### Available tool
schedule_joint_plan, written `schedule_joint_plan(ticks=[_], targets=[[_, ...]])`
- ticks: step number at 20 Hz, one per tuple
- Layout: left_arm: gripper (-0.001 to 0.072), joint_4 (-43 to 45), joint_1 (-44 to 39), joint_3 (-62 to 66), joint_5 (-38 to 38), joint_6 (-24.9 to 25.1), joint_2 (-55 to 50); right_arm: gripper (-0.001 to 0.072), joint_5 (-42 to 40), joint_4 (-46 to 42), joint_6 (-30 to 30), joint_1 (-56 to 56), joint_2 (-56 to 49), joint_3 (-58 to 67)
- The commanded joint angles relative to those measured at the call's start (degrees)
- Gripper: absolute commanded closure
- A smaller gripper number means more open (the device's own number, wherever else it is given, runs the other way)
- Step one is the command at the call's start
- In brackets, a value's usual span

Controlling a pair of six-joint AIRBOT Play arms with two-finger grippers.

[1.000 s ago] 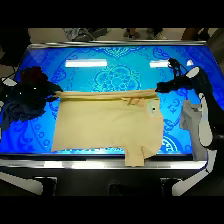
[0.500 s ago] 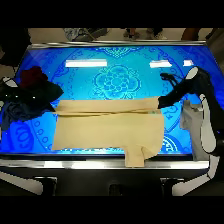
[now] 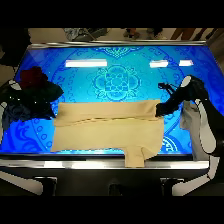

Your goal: Fold the shirts.

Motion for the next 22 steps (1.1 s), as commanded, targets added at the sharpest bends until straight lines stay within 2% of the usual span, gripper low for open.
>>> schedule_joint_plan(ticks=[1, 3, 5, 7, 10, 12, 18, 21, 22], targets=[[0.0288, 0.2, 0.8, 0.1, -1.9, -1.7, 1.2, 0.0253, 2.3, 1.2, -2.3, -1.7, 1.8, -0.3], [0.0288, 0.5, 2.3, -0.8, -4.0, -2.8, 3.8, 0.0266, 7.4, -0.3, -3.5, -5.8, 4.4, -0.3], [0.0288, 0.7, 4.0, -6.3, -2.7, -3.0, 8.6, 0.0282, 10.0, -1.6, -3.1, -10.3, 7.0, -0.9], [0.0288, 1.8, 5.5, -18.3, 2.5, -2.9, 14.9, 0.0282, 8.5, -1.6, -3.9, -12.0, 10.2, -4.8], [0.0288, 4.7, 8.2, -37.7, 9.8, 0.0, 22.7, 0.0282, 3.9, -0.5, -5.3, -11.4, 14.3, -12.2], [0.0289, 4.4, 9.8, -43.7, 12.6, 1.7, 25.2, 0.0282, 2.2, 0.2, -6.6, -11.4, 15.6, -15.7], [0.0289, -2.1, 9.2, -46.6, 17.0, 2.7, 25.7, 0.0281, 4.0, -0.1, -8.7, -11.4, 16.2, -17.5], [0.0291, -2.0, 8.4, -47.5, 17.8, 2.6, 25.6, 0.0274, 3.4, -0.2, -9.1, -11.4, 18.4, -19.2], [0.0316, -2.0, 8.4, -47.8, 18.0, 2.6, 25.6, 0.0274, 3.0, -0.6, -9.2, -11.4, 19.5, -20.7]])
